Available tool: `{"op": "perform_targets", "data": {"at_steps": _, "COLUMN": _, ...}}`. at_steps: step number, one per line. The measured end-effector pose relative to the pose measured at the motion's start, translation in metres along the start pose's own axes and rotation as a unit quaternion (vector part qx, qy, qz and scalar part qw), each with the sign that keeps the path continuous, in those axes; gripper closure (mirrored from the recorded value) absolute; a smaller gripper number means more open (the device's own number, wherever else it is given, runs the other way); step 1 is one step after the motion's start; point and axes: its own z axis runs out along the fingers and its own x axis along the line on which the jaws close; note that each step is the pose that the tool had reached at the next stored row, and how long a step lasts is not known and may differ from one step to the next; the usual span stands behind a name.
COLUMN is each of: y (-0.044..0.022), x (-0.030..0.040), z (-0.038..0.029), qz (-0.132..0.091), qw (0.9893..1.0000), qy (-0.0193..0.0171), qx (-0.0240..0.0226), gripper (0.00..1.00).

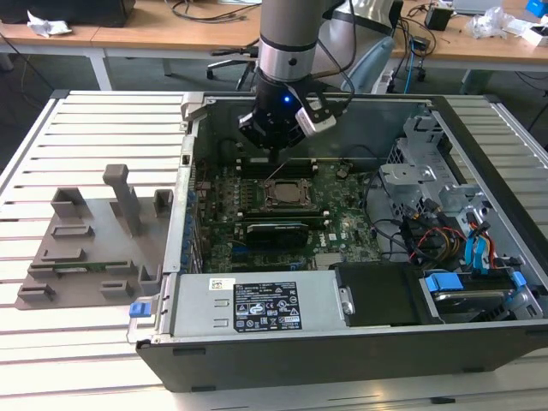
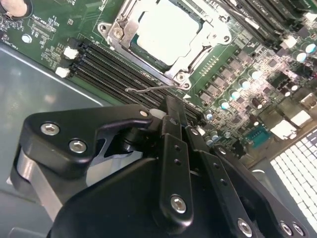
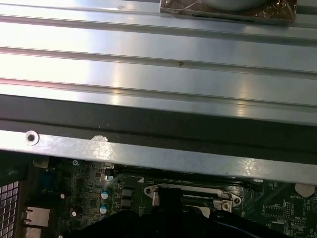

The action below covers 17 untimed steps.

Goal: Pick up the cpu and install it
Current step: 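Install the first cpu locking lever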

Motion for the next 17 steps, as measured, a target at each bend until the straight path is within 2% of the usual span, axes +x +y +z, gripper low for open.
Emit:
{"op": "perform_targets", "data": {"at_steps": 6, "y": -0.0004, "x": -0.0002, "z": 0.0072, "qz": 0.000, "qw": 1.0000, "qy": -0.0006, "qx": -0.0064, "gripper": 0.89}}
{"op": "perform_targets", "data": {"at_steps": 11, "y": -0.0008, "x": -0.0005, "z": 0.0157, "qz": 0.000, "qw": 0.9999, "qy": -0.0011, "qx": -0.0131, "gripper": 0.89}}
{"op": "perform_targets", "data": {"at_steps": 15, "y": -0.0011, "x": -0.0006, "z": 0.0192, "qz": -0.001, "qw": 0.9998, "qy": -0.0012, "qx": -0.0184, "gripper": 0.89}}
{"op": "perform_targets", "data": {"at_steps": 17, "y": -0.0021, "x": -0.0017, "z": 0.0198, "qz": -0.001, "qw": 0.9998, "qy": -0.0011, "qx": -0.0189, "gripper": 0.89}}
